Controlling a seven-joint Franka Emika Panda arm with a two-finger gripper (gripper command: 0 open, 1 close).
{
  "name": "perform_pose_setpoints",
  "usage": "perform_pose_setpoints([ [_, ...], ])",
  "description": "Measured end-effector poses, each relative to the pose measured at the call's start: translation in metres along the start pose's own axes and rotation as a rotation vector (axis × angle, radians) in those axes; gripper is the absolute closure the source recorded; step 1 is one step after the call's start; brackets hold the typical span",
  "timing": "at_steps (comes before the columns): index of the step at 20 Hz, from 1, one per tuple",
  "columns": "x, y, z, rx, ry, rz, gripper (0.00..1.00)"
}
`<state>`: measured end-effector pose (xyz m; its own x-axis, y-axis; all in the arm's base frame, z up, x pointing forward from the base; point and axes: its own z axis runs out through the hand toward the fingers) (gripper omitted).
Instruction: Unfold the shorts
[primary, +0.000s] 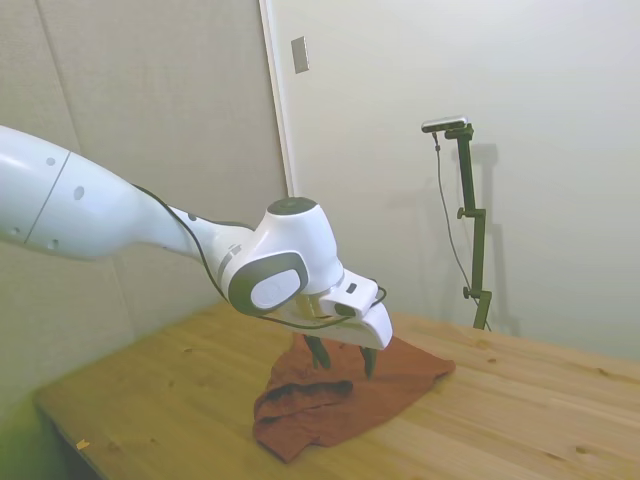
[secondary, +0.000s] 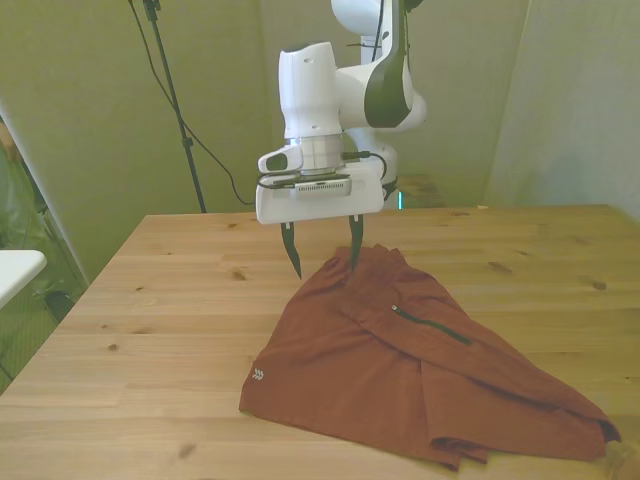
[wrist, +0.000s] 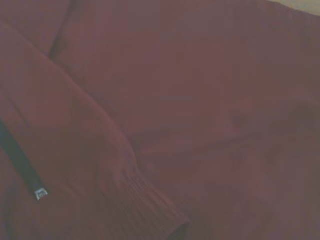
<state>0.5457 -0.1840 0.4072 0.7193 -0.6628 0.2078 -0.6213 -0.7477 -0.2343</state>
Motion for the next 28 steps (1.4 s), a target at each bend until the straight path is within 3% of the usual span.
perform_pose_setpoints([
  [8, 0.008, -0.017, 0.037, -0.011, -0.036, -0.009, 0.0],
  [20, -0.007, -0.037, 0.048, -0.005, -0.059, -0.036, 0.0],
  [21, -0.008, -0.036, 0.049, -0.007, -0.061, -0.035, 1.0],
  [28, -0.013, -0.034, 0.054, -0.01, -0.067, -0.035, 1.0],
])
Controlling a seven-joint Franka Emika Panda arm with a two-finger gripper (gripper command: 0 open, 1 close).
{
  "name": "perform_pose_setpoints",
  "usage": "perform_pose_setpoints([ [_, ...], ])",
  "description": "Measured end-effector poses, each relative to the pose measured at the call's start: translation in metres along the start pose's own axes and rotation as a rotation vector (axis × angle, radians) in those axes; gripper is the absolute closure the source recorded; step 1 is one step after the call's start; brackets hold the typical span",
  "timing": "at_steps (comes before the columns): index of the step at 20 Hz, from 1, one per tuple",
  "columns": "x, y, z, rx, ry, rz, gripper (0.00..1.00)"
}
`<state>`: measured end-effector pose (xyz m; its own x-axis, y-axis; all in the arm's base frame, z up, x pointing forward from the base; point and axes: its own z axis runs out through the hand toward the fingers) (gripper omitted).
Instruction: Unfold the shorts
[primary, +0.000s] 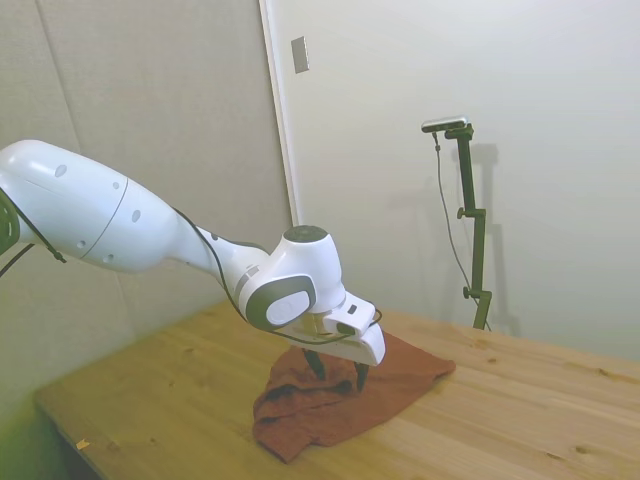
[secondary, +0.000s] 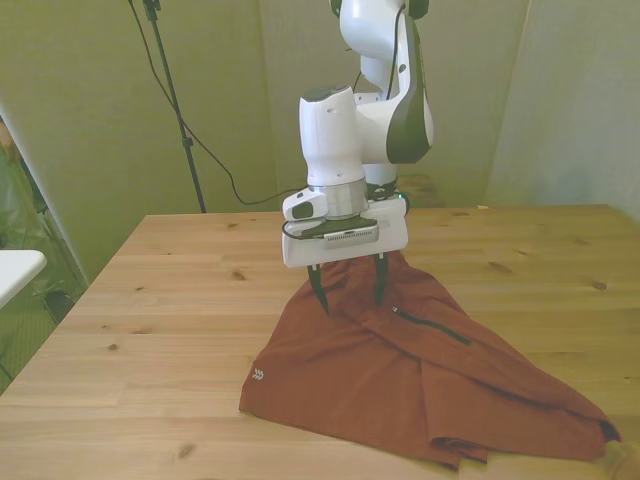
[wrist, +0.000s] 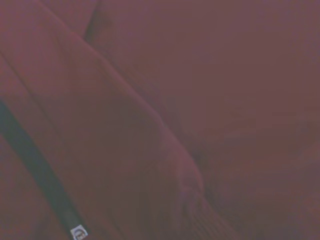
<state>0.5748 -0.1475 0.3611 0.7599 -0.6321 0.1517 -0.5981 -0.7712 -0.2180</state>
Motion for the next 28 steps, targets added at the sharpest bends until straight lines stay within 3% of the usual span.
perform_pose_setpoints([
  [22, 0.0, -0.001, -0.005, 0.023, 0.005, 0.008, 1.0],
  [24, -0.008, -0.01, -0.018, 0.036, 0.03, -0.018, 1.0],
  [28, -0.062, -0.053, -0.052, 0.03, 0.102, -0.161, 1.0],
])
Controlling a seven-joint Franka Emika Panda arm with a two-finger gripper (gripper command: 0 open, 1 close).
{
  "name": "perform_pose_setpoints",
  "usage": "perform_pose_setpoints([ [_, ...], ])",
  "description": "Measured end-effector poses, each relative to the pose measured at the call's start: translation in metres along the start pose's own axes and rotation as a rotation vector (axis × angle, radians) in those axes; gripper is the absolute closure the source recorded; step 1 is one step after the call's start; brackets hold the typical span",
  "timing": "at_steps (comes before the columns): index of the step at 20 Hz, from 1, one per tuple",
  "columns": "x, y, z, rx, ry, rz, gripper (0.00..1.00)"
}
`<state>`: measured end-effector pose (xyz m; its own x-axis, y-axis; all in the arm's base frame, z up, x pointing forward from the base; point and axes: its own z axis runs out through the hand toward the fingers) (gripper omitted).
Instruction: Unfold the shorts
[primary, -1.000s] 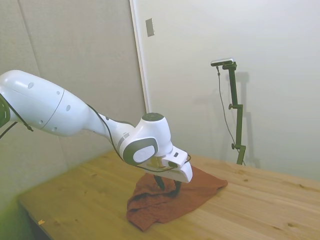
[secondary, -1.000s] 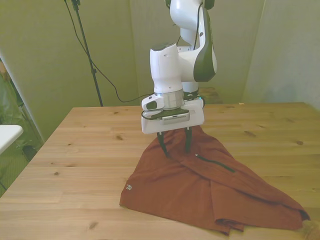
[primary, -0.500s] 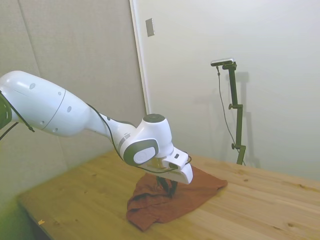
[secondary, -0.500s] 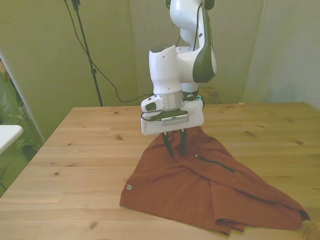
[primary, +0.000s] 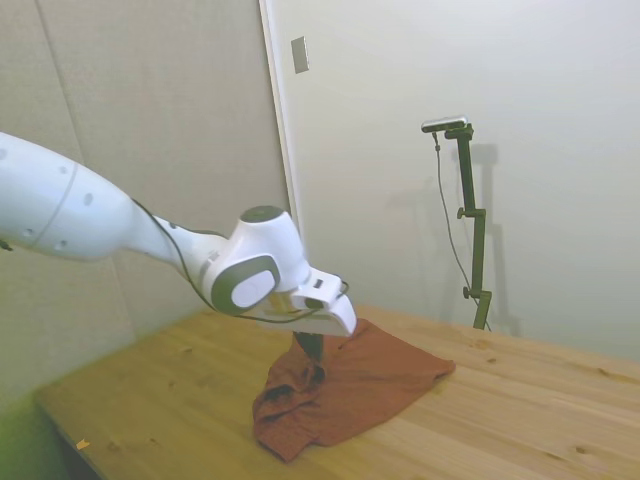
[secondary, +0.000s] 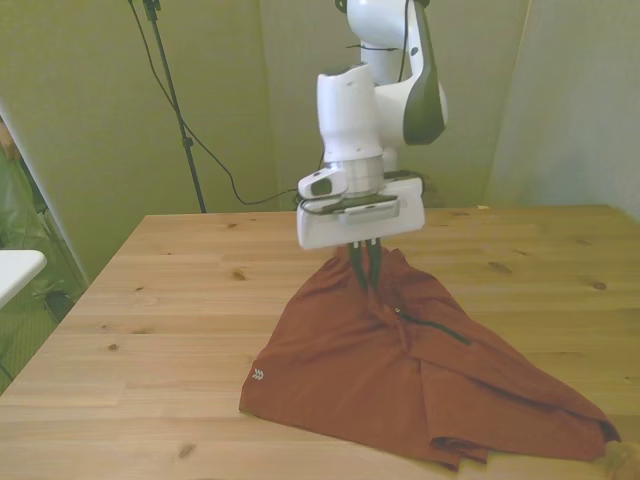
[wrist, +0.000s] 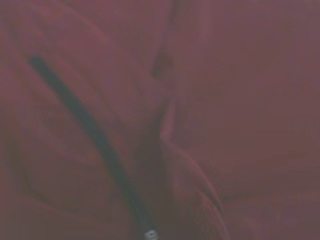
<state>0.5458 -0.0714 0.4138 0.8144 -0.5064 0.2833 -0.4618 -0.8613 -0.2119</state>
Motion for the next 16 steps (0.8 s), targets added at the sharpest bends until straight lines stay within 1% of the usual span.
perform_pose_setpoints([
  [4, -0.067, -0.066, -0.026, -0.01, 0.039, -0.114, 1.0],
  [6, -0.104, -0.1, -0.032, -0.013, 0.048, -0.17, 1.0],
  [8, -0.14, -0.126, -0.029, -0.018, 0.065, -0.197, 1.0],
  [11, -0.151, -0.136, -0.028, -0.042, 0.084, -0.242, 1.0],
  [13, -0.173, -0.152, -0.025, -0.065, 0.098, -0.305, 1.0],
  [16, -0.215, -0.17, -0.015, -0.098, 0.089, -0.407, 1.0],
])
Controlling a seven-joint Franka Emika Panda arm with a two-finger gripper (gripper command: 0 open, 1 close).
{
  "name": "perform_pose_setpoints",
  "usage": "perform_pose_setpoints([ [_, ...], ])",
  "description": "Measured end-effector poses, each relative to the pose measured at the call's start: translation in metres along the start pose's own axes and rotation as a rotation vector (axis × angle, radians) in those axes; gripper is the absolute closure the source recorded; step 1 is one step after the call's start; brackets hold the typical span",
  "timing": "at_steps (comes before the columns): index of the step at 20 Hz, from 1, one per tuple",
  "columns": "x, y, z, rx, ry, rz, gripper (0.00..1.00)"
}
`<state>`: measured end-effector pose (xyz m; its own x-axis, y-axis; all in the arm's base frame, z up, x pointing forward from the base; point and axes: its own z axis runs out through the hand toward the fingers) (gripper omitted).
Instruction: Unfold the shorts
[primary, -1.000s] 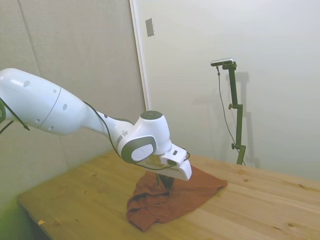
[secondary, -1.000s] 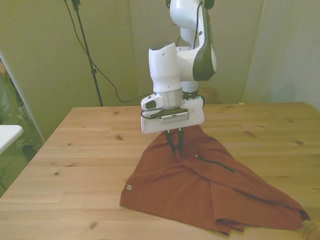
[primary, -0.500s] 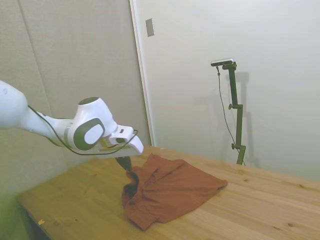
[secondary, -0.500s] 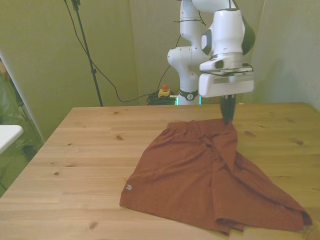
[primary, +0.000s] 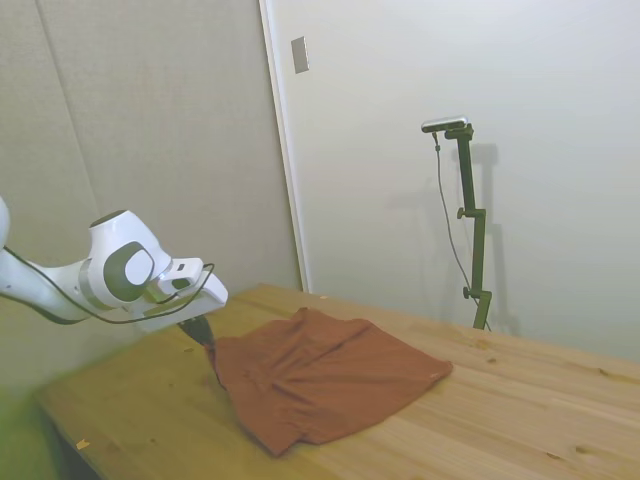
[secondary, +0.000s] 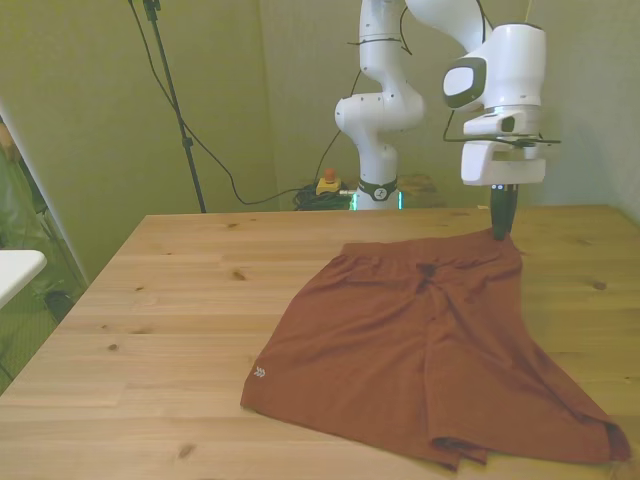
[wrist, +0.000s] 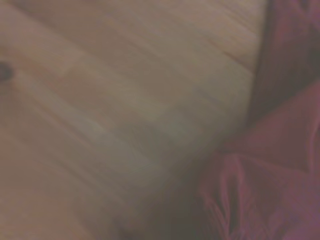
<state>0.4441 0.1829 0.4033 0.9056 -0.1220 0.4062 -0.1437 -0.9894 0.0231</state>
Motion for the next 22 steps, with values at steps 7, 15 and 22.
perform_pose_setpoints([
  [7, -0.045, -0.012, 0.021, -0.071, -0.056, -0.114, 0.0],
  [15, -0.049, -0.007, 0.027, -0.077, -0.07, -0.109, 0.0],
  [22, -0.052, -0.014, 0.015, -0.066, -0.052, -0.119, 0.0],
])
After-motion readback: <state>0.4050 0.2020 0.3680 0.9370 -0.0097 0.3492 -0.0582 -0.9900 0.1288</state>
